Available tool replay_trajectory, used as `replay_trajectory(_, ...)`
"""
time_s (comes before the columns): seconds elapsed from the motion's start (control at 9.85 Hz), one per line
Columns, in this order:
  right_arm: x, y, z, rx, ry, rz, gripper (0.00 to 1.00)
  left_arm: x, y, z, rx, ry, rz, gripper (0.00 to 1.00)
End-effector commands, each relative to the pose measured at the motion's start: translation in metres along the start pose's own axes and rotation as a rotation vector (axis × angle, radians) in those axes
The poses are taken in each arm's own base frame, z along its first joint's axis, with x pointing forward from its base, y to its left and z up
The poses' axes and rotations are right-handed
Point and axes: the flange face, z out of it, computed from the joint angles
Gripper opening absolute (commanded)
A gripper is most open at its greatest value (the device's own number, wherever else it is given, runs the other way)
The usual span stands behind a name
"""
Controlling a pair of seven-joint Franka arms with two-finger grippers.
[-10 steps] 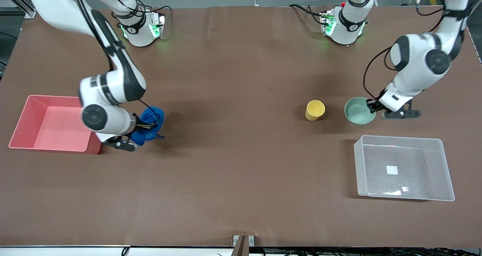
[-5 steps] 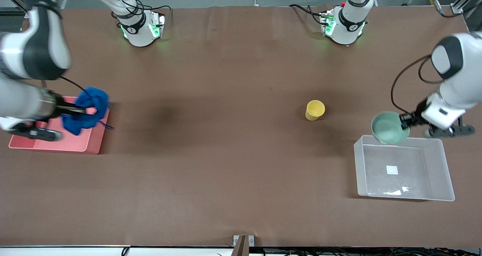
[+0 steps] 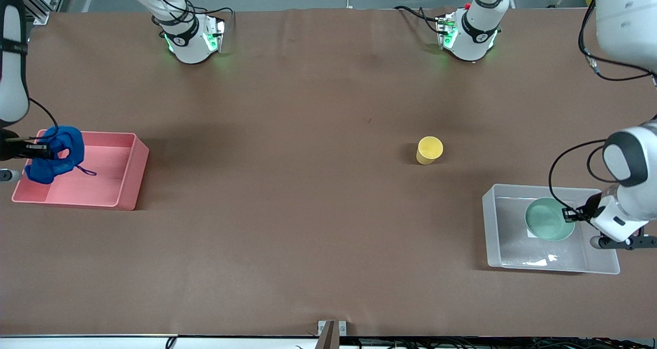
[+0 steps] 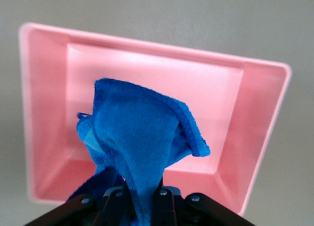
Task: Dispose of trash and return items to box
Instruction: 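Lower the cloth into the pink bin while the left gripper lowers the bowl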
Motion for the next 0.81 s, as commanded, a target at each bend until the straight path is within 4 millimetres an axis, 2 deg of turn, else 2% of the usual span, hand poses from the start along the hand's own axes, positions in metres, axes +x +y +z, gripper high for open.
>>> replay_trajectory(0.0, 0.002, 0.004, 0.078, 0.065, 0.015, -0.025, 0.01, 0.008, -0.01, 0.036, -0.002, -0.039, 0.008, 0.0)
replay_trajectory(0.1, 0.005, 0.006, 0.106, 0.101, 0.028, -0.037, 0.01, 0.012, -0.007, 0.052, 0.008, -0.031, 0.017, 0.0)
replay_trajectory(0.2, 0.002, 0.0, 0.129, 0.152, 0.026, -0.024, 0.02, 0.015, -0.014, 0.061, 0.02, 0.0, 0.029, 0.0)
replay_trajectory(0.3, -0.002, -0.002, 0.137, 0.149, 0.032, -0.024, 0.11, 0.019, -0.013, 0.072, 0.029, 0.019, 0.034, 0.0)
replay_trajectory(0.41, -0.004, -0.003, 0.144, 0.157, 0.028, -0.089, 0.87, 0.021, -0.013, 0.086, 0.035, 0.037, 0.033, 0.0)
replay_trajectory(0.51, -0.003, -0.006, 0.143, 0.166, 0.023, -0.111, 1.0, 0.022, -0.012, 0.098, 0.023, 0.055, 0.019, 0.01)
replay_trajectory(0.61, -0.002, -0.011, 0.13, 0.187, 0.021, -0.123, 1.0, 0.022, -0.012, 0.1, 0.015, 0.059, 0.01, 0.03)
replay_trajectory(0.71, 0.001, -0.012, 0.092, 0.191, 0.065, -0.116, 1.0, 0.022, -0.012, 0.097, 0.015, 0.063, 0.004, 0.16)
